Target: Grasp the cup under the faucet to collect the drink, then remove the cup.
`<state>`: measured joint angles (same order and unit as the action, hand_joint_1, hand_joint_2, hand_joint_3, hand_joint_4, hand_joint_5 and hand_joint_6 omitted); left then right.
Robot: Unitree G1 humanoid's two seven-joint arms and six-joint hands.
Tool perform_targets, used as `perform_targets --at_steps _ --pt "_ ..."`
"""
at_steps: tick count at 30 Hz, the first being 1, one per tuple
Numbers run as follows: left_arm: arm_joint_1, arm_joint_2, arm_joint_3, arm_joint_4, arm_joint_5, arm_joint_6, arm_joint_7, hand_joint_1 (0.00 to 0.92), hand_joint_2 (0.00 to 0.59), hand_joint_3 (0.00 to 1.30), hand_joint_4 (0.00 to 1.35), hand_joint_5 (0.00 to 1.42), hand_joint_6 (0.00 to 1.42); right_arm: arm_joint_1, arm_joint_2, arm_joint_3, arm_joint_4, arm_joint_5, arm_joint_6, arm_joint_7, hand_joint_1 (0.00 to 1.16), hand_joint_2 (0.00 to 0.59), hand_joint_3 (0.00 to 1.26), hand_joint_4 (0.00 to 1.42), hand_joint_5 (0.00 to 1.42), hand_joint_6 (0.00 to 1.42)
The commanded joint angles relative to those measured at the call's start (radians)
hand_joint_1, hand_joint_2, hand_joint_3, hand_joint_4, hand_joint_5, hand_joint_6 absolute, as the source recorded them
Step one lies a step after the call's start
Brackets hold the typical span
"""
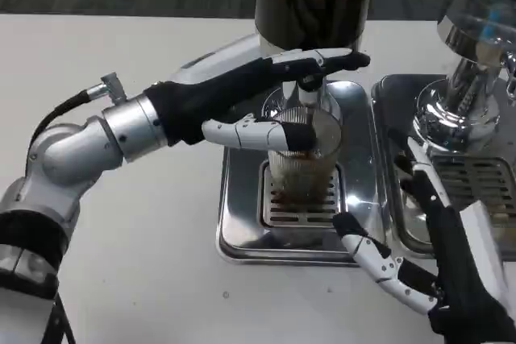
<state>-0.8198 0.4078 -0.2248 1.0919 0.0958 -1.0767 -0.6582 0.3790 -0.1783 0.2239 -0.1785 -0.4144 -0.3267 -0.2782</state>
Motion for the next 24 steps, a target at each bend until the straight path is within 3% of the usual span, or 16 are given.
perform_targets --at_steps 1,8,24 --pt "0.031 0.015 -0.034 0.020 0.070 0.032 -0.012 0.000 0.066 0.14 0.04 0.07 0.02 -0.035 -0.011 -0.017 0.022 0.048 -0.003 0.077 0.57 0.220 0.05 0.02 0.06 0.12" --pt "0.029 0.021 -0.036 0.018 0.074 0.030 -0.002 0.000 0.066 0.14 0.04 0.07 0.02 -0.102 -0.012 -0.034 0.070 0.088 0.030 0.169 0.57 0.221 0.03 0.00 0.02 0.08" --pt "0.029 0.025 -0.033 0.018 0.073 0.032 0.006 0.000 0.058 0.13 0.04 0.07 0.02 -0.223 0.010 -0.065 0.188 0.123 0.034 0.225 0.57 0.219 0.02 0.00 0.00 0.05"
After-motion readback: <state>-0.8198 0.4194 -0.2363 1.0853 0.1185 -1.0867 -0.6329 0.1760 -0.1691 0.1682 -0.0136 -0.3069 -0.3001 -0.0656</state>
